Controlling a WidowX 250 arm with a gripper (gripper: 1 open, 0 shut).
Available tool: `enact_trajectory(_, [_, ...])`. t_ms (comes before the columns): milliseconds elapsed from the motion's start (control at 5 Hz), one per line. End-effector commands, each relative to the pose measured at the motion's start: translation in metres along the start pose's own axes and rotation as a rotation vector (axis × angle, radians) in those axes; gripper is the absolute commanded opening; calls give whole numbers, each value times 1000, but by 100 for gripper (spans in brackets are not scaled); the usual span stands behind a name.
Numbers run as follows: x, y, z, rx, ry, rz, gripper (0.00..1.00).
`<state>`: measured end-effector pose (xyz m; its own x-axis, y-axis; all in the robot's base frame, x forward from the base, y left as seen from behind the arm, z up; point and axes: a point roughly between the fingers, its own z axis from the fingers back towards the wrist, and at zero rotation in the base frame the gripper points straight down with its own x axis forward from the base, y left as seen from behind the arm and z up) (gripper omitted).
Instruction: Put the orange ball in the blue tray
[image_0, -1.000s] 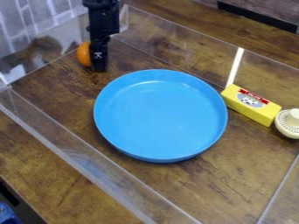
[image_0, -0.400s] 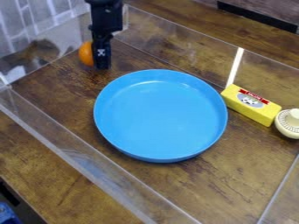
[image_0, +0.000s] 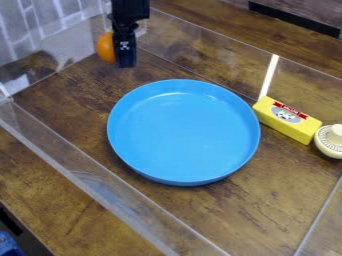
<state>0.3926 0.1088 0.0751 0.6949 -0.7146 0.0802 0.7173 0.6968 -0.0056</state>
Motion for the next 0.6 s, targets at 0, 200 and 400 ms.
enact_trajectory(0, [24, -19, 38, 68, -68, -42, 0])
enact_trajectory(200, [41, -40, 33, 45, -82, -88, 0])
enact_trajectory(400, [60, -57, 25, 24, -92, -139, 0])
